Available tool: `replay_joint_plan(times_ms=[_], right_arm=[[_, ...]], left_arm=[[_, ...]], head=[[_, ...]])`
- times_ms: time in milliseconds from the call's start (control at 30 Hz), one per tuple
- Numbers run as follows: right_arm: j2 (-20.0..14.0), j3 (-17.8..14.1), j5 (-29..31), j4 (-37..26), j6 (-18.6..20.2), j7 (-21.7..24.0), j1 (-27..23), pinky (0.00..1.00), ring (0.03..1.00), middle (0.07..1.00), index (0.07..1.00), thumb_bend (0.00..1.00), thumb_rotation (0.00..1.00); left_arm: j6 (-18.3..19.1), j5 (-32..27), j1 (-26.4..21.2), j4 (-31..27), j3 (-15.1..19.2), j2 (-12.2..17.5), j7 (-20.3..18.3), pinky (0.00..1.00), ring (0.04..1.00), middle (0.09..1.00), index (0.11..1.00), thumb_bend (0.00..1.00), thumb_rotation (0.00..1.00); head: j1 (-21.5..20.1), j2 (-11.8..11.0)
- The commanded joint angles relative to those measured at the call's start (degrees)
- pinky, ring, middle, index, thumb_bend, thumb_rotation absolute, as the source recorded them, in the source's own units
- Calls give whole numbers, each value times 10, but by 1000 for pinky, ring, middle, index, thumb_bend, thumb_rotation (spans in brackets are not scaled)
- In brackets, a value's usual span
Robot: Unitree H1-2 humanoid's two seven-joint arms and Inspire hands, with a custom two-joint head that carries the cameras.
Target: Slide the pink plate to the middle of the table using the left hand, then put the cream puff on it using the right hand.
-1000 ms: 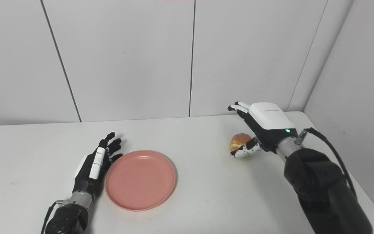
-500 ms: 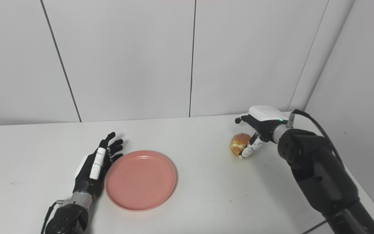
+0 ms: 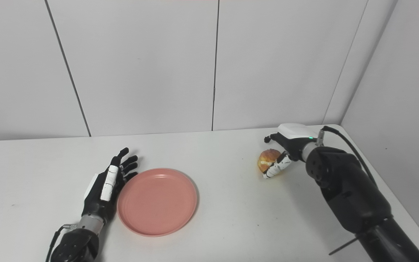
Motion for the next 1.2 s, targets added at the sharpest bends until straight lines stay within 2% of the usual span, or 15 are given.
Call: replay_joint_plan(times_ms=[0, 133, 333, 600, 900, 1167], right_arm=[[-14, -2, 2, -2, -21, -27, -35, 869, 929, 933, 841, 1000, 363], [-14, 4, 9, 2, -22, -36, -38, 930, 951, 953, 848, 1000, 369], [-17, 15, 9, 7, -31, -50, -41, 939, 957, 958, 855, 1000, 369], [-15, 19, 9, 31, -35, -64, -44, 952, 970, 969, 860, 1000, 357], [-10, 33, 3, 56, -22, -59, -47, 881, 944, 951, 865, 1000, 327], [-6, 27, 21, 90, -31, -80, -46, 774, 914, 939, 861, 1000, 296]], left_arm=[[0, -5, -3, -4, -5, -7, -8, 852, 880, 863, 911, 821, 939], [0, -5, -3, -4, -5, -7, -8, 874, 877, 858, 911, 826, 937], [1, -1, -1, -6, -7, -7, -5, 842, 869, 851, 911, 821, 942], [1, -3, 1, -5, -7, -8, -7, 860, 868, 851, 911, 831, 934], [7, -4, 4, -11, -7, -9, -7, 855, 861, 845, 907, 829, 936], [5, -3, 6, -11, -8, -9, -7, 861, 866, 854, 910, 834, 939]], head=[[1, 0], [2, 0], [3, -1], [4, -2], [6, 1], [9, 2]])
